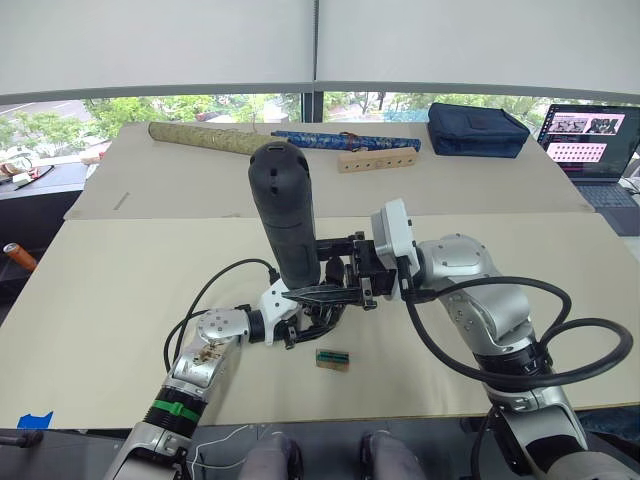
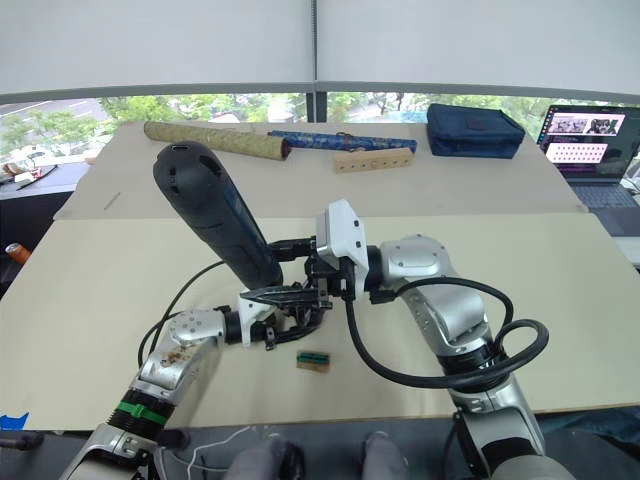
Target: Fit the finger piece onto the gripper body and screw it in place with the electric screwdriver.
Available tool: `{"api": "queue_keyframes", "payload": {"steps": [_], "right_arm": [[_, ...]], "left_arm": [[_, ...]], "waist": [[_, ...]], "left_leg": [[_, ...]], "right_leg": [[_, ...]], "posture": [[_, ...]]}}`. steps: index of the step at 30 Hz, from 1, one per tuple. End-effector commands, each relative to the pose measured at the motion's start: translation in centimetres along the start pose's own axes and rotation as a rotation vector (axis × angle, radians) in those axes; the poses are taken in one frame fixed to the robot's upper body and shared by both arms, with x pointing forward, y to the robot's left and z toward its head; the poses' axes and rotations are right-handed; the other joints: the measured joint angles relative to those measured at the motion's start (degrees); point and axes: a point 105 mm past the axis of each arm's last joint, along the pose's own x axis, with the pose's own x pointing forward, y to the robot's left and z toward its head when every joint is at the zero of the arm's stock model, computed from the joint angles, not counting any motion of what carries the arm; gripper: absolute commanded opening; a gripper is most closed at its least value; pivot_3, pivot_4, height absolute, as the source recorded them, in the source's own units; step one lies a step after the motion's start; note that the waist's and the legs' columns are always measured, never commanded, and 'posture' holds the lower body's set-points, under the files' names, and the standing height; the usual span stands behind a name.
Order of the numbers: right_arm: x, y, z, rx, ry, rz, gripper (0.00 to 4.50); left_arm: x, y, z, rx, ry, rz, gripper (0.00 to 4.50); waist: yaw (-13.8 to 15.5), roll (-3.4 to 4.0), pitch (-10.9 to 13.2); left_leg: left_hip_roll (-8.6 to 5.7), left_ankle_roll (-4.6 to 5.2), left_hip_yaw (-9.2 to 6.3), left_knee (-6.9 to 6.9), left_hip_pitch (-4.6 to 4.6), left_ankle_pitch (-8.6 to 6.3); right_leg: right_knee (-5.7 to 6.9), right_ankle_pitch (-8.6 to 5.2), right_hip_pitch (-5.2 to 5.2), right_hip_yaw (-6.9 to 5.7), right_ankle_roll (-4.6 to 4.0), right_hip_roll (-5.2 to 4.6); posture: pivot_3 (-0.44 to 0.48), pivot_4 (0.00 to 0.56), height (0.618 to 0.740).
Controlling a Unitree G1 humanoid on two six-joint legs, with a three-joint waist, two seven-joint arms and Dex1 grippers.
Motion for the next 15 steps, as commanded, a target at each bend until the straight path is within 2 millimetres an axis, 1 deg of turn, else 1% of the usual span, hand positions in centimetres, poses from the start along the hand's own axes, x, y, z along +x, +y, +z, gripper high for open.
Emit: {"api": "queue_keyframes", "payload": {"steps": [1, 15], "right_arm": [[-0.17, -0.04, 0.96, -0.039, -0.03, -0.005, 1.9], [-0.13, -0.05, 0.67, -0.027, -0.023, -0.002, 1.9]], "left_arm": [[-0.02, -1.35, -2.6, -0.087, 0.083, -0.036, 2.29], [0.0, -1.32, -2.54, -0.085, 0.081, -0.032, 2.29]], "waist": [[0.0, 0.0, 0.0], [0.0, 0.0, 0.0]], "left_leg": [[0.0, 0.0, 0.0, 0.0, 0.0, 0.0], [0.0, 0.0, 0.0, 0.0, 0.0, 0.0]], "right_leg": [[0.0, 0.0, 0.0, 0.0, 0.0, 0.0], [0.0, 0.0, 0.0, 0.0, 0.0, 0.0]], "posture": [[0.0, 0.15, 0.74], [0.0, 0.15, 0.74]]}}
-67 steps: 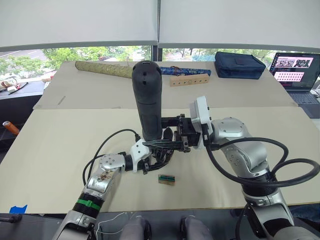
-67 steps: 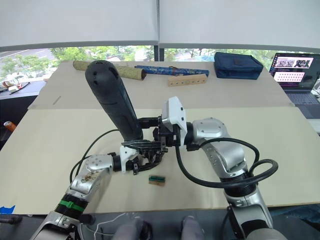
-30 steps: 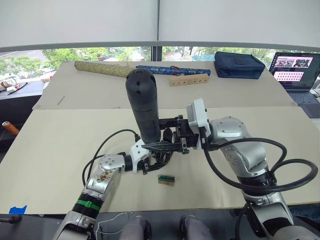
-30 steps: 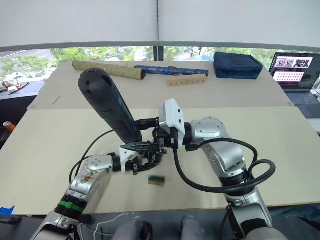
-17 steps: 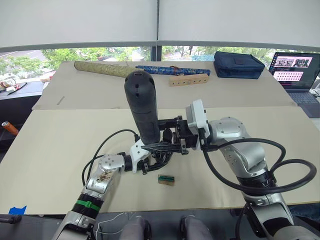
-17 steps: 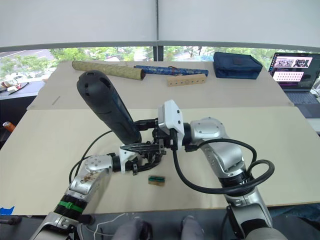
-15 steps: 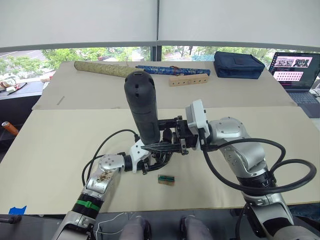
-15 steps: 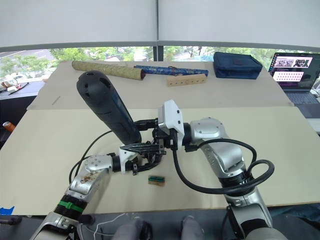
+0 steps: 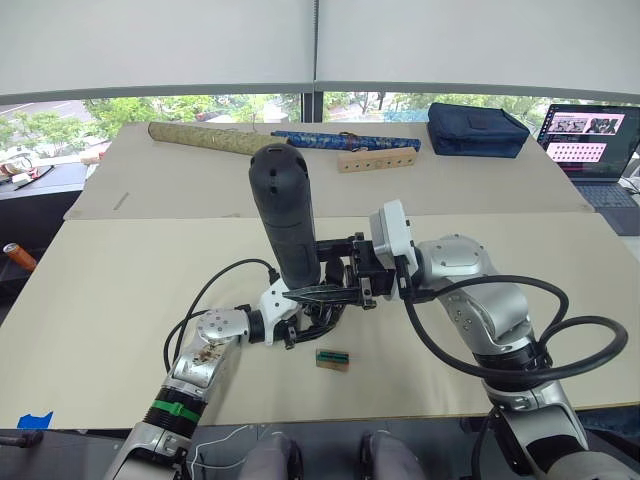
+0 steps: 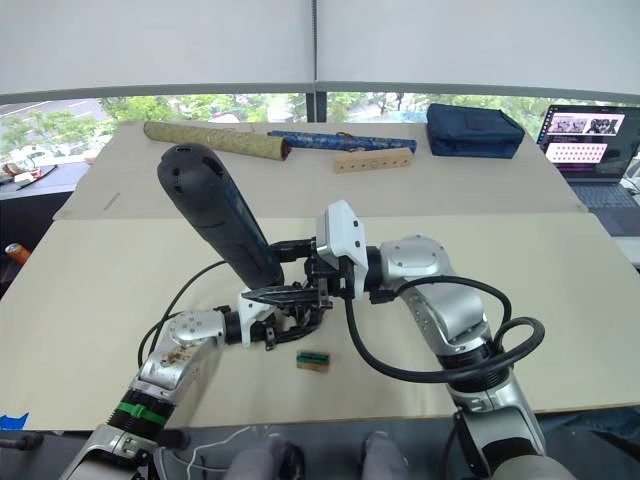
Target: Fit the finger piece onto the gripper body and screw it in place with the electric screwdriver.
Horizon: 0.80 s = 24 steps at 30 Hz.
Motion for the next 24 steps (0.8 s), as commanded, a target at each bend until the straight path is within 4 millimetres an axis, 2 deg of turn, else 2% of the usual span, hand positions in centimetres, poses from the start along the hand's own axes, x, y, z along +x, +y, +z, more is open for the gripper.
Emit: {"api": "queue_keyframes", "payload": {"steps": [1, 8, 16, 24], "right_arm": [[-0.1, 0.1, 1.0, -0.038, -0.031, 0.0, 1.9], [-0.2, -0.2, 0.7, 0.002, -0.04, -0.029, 1.9], [-0.6, -1.3, -0.7, 0.07, -0.038, -0.103, 1.9], [-0.5, -1.3, -1.4, 0.089, 0.01, -0.094, 1.9]], "left_arm": [[0.0, -1.3, -2.6, -0.084, 0.083, -0.033, 2.29], [-0.1, -1.3, -2.6, -0.085, 0.084, -0.032, 2.29], [-0.1, -1.2, -2.6, -0.084, 0.086, -0.035, 2.29], [-0.3, -1.1, -2.6, -0.084, 0.088, -0.03, 2.29]], "waist": [[0.0, 0.0, 0.0], [0.0, 0.0, 0.0], [-0.2, 0.0, 0.0], [-0.2, 0.01, 0.0]], "left_leg": [[0.0, 0.0, 0.0, 0.0, 0.0, 0.0], [0.0, 0.0, 0.0, 0.0, 0.0, 0.0], [0.02, -0.02, 0.02, -0.01, 0.09, 0.01], [0.04, -0.04, 0.03, -0.04, 0.16, 0.02]], "right_leg": [[0.0, 0.0, 0.0, 0.0, 0.0, 0.0], [0.0, 0.0, 0.0, 0.0, 0.0, 0.0], [0.0, 0.0, 0.04, 0.0, 0.0, 0.0], [0.01, 0.0, 0.07, 0.01, -0.01, 0.0]], "posture": [[0.0, 0.15, 0.74], [0.0, 0.15, 0.74], [0.0, 0.15, 0.74], [0.0, 0.15, 0.74]]}}
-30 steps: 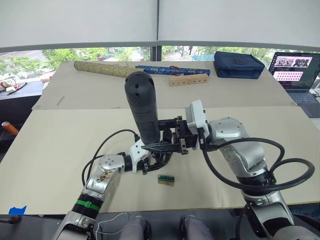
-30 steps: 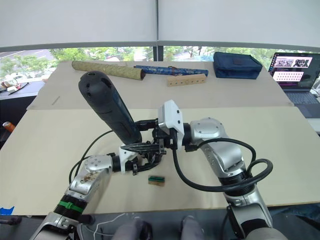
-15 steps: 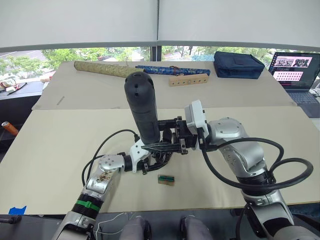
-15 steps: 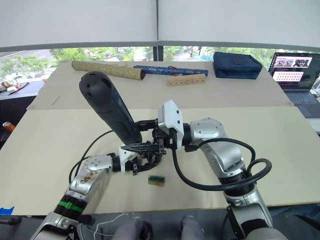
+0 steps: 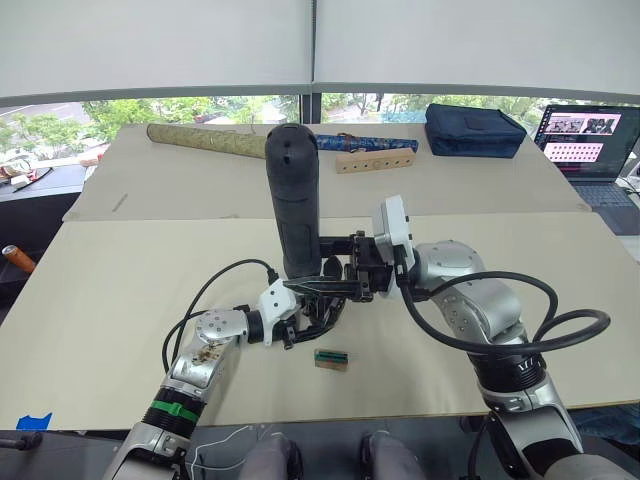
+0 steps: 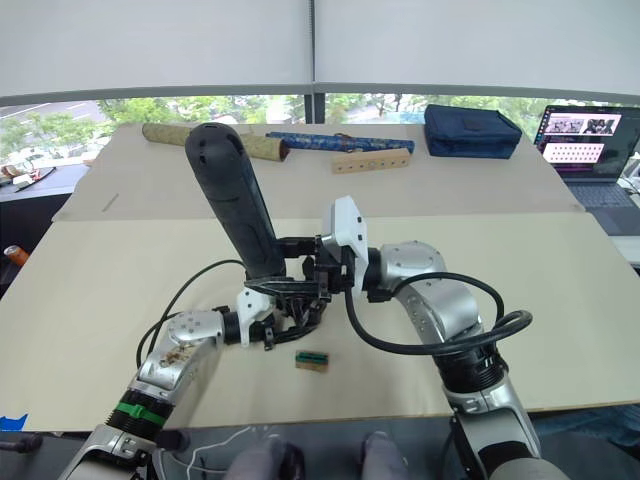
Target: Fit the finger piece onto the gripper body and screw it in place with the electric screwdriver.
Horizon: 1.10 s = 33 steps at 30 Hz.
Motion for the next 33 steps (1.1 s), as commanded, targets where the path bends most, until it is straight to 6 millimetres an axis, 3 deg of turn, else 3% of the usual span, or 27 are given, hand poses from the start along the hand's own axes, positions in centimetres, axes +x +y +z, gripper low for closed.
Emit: {"api": "queue_keyframes", "payload": {"steps": [1, 12, 33], "right_arm": [[-0.3, -0.4, -0.3, 0.007, 0.043, -0.018, 1.9], [-0.2, -0.6, -1.1, 0.094, 0.115, -0.052, 1.9], [-0.5, -1.0, -5.1, 0.186, 0.234, -0.144, 1.9]], "left_arm": [[-0.1, -1.2, -2.4, -0.081, 0.082, -0.035, 2.29], [-0.1, -1.2, -2.4, -0.082, 0.081, -0.034, 2.29], [-0.4, -1.2, -2.4, -0.079, 0.09, -0.029, 2.29]], "waist": [[0.0, 0.0, 0.0], [-0.1, -0.01, -0.1], [-0.5, 0.06, -1.3]], "left_leg": [[0.0, 0.0, 0.0, 0.0, 0.0, 0.0], [0.02, -0.02, -0.01, -0.02, 0.03, 0.01], [0.05, -0.05, 0.03, -0.23, 0.31, -0.02]], "right_leg": [[0.0, 0.0, 0.0, 0.0, 0.0, 0.0], [0.01, 0.0, 0.0, 0.0, -0.01, -0.01], [-0.03, -0.03, 0.11, 0.01, -0.06, -0.05]], "posture": [[0.0, 0.15, 0.74], [0.0, 0.15, 0.74], [0.0, 0.15, 0.74]]}}
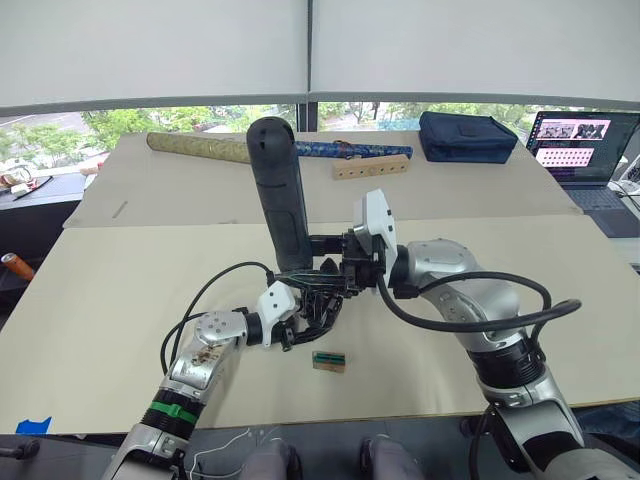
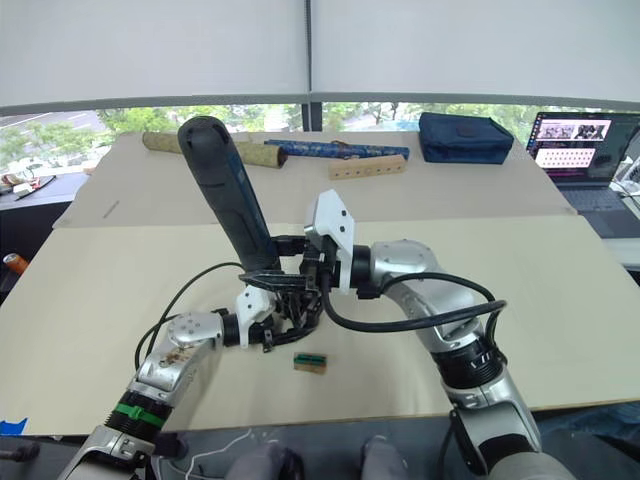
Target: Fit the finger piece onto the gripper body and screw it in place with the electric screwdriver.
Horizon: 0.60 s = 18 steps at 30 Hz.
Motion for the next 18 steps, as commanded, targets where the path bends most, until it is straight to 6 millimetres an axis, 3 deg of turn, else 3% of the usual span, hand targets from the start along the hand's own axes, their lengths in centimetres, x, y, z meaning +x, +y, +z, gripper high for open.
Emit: {"api": "queue_keyframes", "payload": {"steps": [1, 12, 18], "right_arm": [[-0.9, -0.8, -4.2, 0.097, 0.149, -0.073, 1.9], [-0.7, -0.3, -5.9, 0.151, 0.195, -0.062, 1.9], [-1.2, 0.0, -5.4, 0.125, 0.184, -0.05, 1.9]], "left_arm": [[-0.1, -1.1, -1.8, -0.044, 0.06, -0.039, 2.29], [0.0, -1.3, -1.7, -0.049, 0.057, -0.039, 2.29], [-0.1, -1.2, -1.8, -0.056, 0.057, -0.031, 2.29]], "waist": [[-0.1, 0.05, -0.1], [-0.2, 0.14, -0.4], [-0.2, 0.13, -0.4]], "left_leg": [[0.0, 0.0, 0.0, -0.01, 0.01, 0.0], [0.02, -0.03, 0.0, -0.06, 0.1, -0.03], [0.04, -0.04, -0.01, -0.07, 0.11, -0.06]], "right_leg": [[0.0, 0.0, 0.0, 0.0, 0.0, 0.0], [-0.01, -0.04, 0.03, 0.0, -0.06, -0.03], [-0.02, -0.05, 0.03, 0.0, -0.09, -0.04]], "posture": [[0.0, 0.15, 0.74], [0.0, 0.15, 0.74], [0.0, 0.15, 0.74]]}}
